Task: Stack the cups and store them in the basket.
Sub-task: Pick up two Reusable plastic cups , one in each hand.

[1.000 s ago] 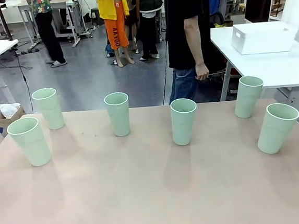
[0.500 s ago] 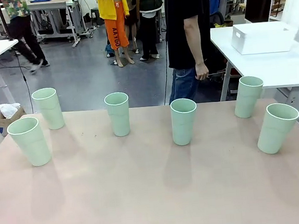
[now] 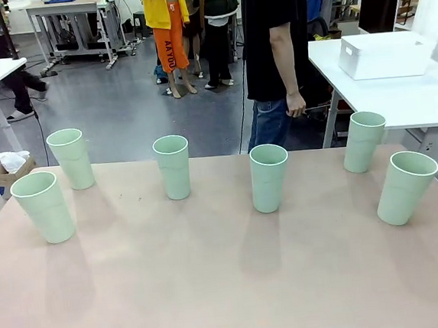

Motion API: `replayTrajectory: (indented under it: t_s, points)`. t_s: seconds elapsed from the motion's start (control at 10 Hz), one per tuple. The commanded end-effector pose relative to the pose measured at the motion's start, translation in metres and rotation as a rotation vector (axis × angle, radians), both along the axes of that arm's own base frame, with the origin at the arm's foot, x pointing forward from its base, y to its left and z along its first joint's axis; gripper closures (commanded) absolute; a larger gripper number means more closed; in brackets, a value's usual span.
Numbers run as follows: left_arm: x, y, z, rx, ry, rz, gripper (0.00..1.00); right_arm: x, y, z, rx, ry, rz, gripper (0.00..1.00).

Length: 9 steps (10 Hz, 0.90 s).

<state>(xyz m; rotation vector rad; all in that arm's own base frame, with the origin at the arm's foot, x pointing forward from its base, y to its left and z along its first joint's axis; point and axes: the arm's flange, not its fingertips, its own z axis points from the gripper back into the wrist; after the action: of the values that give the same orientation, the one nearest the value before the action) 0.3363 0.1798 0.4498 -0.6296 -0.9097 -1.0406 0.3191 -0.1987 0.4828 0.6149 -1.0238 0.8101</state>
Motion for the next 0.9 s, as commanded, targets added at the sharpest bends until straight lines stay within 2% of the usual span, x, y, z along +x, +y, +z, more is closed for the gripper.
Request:
replayTrajectory:
  t_s: [0.0, 0.3, 0.5, 0.6, 0.8]
  points:
    - [-0.001, 0.001, 0.001, -0.022, -0.033, -0.007, 0.00, -0.004, 0.005, 0.002, 0.000, -0.038, -0.003, 0.00]
    - [0.001, 0.000, 0.006, -0.027, -0.032, 0.004, 0.00, -0.005, 0.008, 0.003, 0.008, -0.027, -0.019, 0.00]
    - [-0.003, -0.001, 0.015, 0.010, -0.054, 0.029, 0.00, -0.005, 0.011, 0.005, 0.000, -0.055, -0.003, 0.00]
    - [-0.001, 0.000, 0.006, -0.001, -0.008, 0.010, 0.00, -0.004, 0.007, 0.008, -0.001, 0.005, -0.023, 0.00]
    - [-0.001, 0.000, 0.006, -0.001, -0.008, 0.010, 0.00, -0.004, 0.007, 0.008, -0.001, 0.005, -0.023, 0.00]
